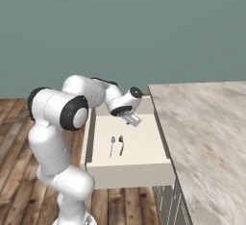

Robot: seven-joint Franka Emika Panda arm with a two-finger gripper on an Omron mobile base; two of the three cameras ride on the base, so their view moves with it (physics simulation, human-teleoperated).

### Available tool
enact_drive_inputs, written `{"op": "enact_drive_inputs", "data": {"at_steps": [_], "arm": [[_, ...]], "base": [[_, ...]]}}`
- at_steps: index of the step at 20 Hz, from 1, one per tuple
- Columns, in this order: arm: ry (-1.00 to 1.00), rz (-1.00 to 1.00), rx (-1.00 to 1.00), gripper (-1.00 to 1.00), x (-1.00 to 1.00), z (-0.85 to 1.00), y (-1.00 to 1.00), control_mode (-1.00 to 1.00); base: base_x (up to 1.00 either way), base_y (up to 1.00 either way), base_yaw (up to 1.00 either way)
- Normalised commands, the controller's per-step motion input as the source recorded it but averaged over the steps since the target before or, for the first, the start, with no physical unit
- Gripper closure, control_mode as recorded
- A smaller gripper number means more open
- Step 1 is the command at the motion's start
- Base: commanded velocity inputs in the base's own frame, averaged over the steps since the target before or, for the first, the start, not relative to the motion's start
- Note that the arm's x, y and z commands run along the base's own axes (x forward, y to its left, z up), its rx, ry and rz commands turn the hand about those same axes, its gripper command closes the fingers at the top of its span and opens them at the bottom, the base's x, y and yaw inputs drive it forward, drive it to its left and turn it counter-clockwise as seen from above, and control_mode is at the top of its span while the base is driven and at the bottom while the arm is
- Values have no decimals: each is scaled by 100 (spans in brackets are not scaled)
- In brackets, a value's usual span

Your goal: Organize the utensils by type. Pick up the wooden spoons from the counter and place them in the open cabinet. Then pick up the metallic utensils from the counter and place them in the open drawer.

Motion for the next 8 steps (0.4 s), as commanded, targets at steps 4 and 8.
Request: {"op": "enact_drive_inputs", "data": {"at_steps": [4, 8], "arm": [[-38, 6, -5, -100, -100, 12, -15, -100], [-36, 9, -10, -100, -100, 0, -10, -100]], "base": [[0, 0, 0], [0, 0, 0]]}}
